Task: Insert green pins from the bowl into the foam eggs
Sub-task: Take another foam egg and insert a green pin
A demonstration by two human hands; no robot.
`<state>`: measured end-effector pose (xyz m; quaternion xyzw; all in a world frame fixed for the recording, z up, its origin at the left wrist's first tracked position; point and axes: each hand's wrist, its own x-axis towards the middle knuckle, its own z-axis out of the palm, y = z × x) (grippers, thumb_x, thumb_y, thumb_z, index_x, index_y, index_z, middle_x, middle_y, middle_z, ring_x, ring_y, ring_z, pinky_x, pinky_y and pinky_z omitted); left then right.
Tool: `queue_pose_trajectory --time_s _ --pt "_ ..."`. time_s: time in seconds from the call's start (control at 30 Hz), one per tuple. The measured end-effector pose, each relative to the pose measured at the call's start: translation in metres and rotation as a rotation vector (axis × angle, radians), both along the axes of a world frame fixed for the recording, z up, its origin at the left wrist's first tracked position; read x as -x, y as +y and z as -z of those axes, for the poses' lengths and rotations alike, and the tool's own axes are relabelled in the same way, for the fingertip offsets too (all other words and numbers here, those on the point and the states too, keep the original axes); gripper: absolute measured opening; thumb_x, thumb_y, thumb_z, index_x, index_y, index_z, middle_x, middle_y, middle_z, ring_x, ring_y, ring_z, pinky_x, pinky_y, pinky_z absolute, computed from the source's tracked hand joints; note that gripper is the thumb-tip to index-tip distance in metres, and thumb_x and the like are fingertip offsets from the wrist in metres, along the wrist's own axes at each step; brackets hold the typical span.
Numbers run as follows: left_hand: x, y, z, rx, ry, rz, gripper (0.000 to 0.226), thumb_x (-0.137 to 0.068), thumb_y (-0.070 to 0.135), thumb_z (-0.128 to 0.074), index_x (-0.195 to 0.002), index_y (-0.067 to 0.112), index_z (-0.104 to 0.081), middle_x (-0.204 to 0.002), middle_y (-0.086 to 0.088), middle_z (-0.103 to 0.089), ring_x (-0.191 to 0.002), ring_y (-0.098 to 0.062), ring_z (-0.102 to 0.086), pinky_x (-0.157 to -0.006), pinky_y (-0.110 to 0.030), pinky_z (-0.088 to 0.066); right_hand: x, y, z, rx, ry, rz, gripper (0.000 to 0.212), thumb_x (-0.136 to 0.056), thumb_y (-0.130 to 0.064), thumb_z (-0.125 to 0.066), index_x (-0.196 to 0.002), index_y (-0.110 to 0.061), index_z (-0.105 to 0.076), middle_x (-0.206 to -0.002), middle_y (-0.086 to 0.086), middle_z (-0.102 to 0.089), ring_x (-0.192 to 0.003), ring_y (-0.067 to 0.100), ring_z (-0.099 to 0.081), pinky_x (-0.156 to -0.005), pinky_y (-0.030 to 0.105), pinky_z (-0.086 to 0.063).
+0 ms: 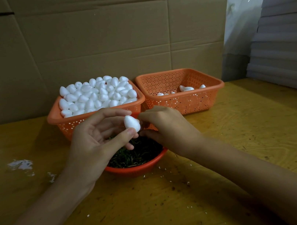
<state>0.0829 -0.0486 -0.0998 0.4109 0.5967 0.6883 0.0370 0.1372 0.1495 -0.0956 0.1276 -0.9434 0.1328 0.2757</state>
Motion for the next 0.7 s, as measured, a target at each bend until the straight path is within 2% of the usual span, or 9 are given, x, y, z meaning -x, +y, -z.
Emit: queue_pose_trajectory --time_s 0.27,0.4,0.47,0.53,0.57,0.63,0.7 --pt "0.0 0.0 0.001 -0.058 -0.008 -0.004 0.03 -0.077 0.009 -0.081 -0.102 0.004 -0.064 -0.112 -0.014 -0.078 -0.099 -0.035 -0.078 -0.068 -0.029 -0.063 0.001 0.002 0.001 0.033 -0.017 -0.014 0.011 -0.089 -0.009 -0.074 -0.098 -0.014 -0.073 -0.093 -0.002 -0.074 -0.09 0.019 -0.067 -0.078 0.041 -0.049" --pt "0.002 -0.001 0.001 -0.1 -0.043 -0.009 0.036 -0.074 0.015 -0.082 -0.1 0.003 -0.061 -0.112 -0.013 -0.076 -0.103 -0.036 -0.077 -0.071 -0.029 -0.063 0.002 0.006 0.004 0.175 0.008 -0.025 0.013 -0.086 -0.009 -0.08 -0.095 -0.018 -0.078 -0.089 -0.008 -0.076 -0.083 0.004 -0.068 -0.074 0.024 -0.047" --pt "0.004 -0.002 0.001 -0.116 -0.083 -0.023 0.038 -0.073 0.016 -0.082 -0.103 0.004 -0.061 -0.111 -0.013 -0.077 -0.104 -0.036 -0.077 -0.073 -0.028 -0.063 0.002 0.006 0.004 0.353 -0.004 -0.063 0.011 -0.085 -0.007 -0.082 -0.093 -0.015 -0.078 -0.086 -0.007 -0.078 -0.081 0.004 -0.072 -0.078 0.026 -0.055" --pt "0.006 -0.002 0.001 -0.143 -0.133 -0.041 0.036 -0.075 0.016 -0.082 -0.107 0.008 -0.067 -0.113 -0.016 -0.077 -0.103 -0.035 -0.077 -0.076 -0.028 -0.063 0.002 0.006 0.002 0.652 -0.027 -0.134 0.009 -0.086 -0.002 -0.081 -0.094 -0.006 -0.077 -0.084 0.004 -0.079 -0.081 0.015 -0.077 -0.083 0.036 -0.063" --pt "0.006 -0.002 0.0 -0.162 -0.154 -0.053 0.033 -0.076 0.016 -0.081 -0.108 0.013 -0.071 -0.113 -0.017 -0.077 -0.103 -0.034 -0.077 -0.077 -0.028 -0.063 0.001 0.005 0.0 0.808 -0.023 -0.173 0.01 -0.086 0.0 -0.079 -0.095 -0.001 -0.076 -0.085 0.009 -0.079 -0.08 0.02 -0.078 -0.083 0.037 -0.064" --pt "0.006 -0.002 0.0 -0.195 -0.182 -0.083 0.028 -0.077 0.019 -0.081 -0.104 0.023 -0.078 -0.112 -0.017 -0.077 -0.101 -0.03 -0.078 -0.079 -0.026 -0.062 -0.001 0.004 -0.003 1.047 -0.003 -0.218 0.013 -0.086 0.003 -0.078 -0.099 0.005 -0.074 -0.086 0.017 -0.078 -0.081 0.024 -0.079 -0.081 0.031 -0.064" --pt "0.005 -0.001 -0.001 -0.215 -0.196 -0.112 0.025 -0.076 0.023 -0.081 -0.101 0.027 -0.081 -0.11 -0.015 -0.078 -0.099 -0.026 -0.078 -0.079 -0.025 -0.061 -0.003 0.003 -0.007 1.176 0.011 -0.229 0.015 -0.087 0.002 -0.077 -0.101 0.006 -0.073 -0.088 0.021 -0.077 -0.08 0.025 -0.078 -0.081 0.029 -0.064"
